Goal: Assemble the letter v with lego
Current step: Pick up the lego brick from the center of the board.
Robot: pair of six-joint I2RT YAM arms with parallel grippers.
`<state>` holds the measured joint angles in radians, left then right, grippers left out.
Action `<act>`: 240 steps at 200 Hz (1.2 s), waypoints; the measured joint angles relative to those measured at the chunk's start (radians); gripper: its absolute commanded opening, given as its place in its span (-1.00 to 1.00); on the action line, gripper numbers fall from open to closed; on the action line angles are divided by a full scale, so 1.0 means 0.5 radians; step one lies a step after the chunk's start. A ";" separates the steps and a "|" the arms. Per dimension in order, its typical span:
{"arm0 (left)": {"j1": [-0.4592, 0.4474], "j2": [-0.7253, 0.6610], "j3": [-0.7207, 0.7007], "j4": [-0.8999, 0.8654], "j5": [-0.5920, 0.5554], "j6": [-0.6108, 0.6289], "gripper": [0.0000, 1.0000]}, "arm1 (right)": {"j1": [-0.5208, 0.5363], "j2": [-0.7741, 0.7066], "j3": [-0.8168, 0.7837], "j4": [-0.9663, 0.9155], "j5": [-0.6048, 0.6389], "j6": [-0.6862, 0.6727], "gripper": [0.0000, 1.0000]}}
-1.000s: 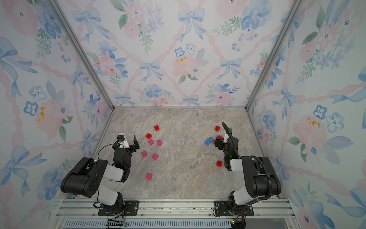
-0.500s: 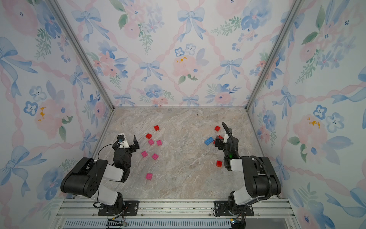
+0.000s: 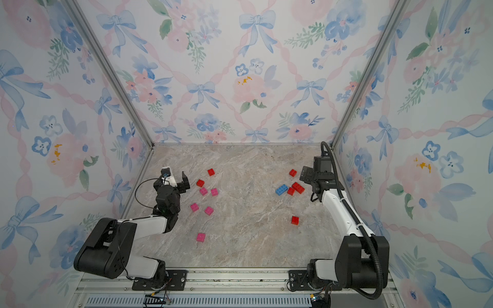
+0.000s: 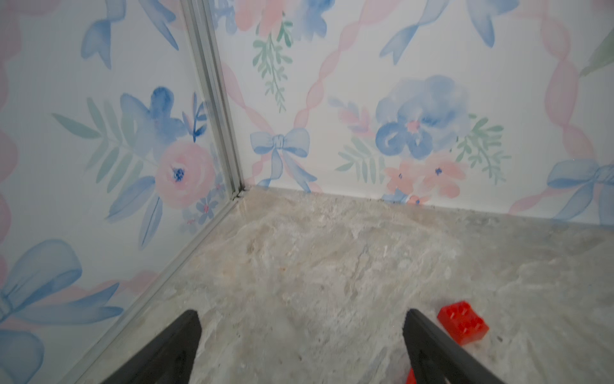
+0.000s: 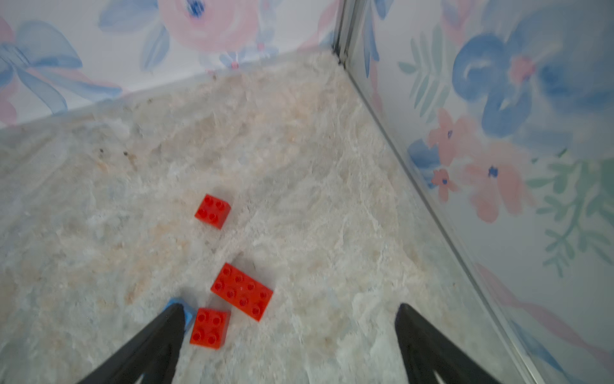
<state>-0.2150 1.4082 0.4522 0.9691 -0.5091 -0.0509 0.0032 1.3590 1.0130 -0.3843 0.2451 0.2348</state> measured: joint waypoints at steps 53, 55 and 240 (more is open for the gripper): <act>-0.175 -0.267 0.405 -0.797 -0.181 -0.146 0.95 | 0.159 0.185 0.134 -0.771 -0.144 0.207 0.41; -0.178 -0.278 0.418 -0.831 -0.177 -0.165 0.95 | 0.166 0.185 0.134 -0.784 -0.150 0.227 0.39; -0.265 -0.349 0.494 -1.360 0.027 -0.582 0.93 | 0.136 1.060 0.665 -0.598 -0.465 0.700 0.16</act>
<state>-0.3473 1.2339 0.6994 0.2890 -0.4957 -0.3420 0.0711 1.8889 1.3457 -0.6834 0.0128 0.5850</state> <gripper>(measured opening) 0.966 0.578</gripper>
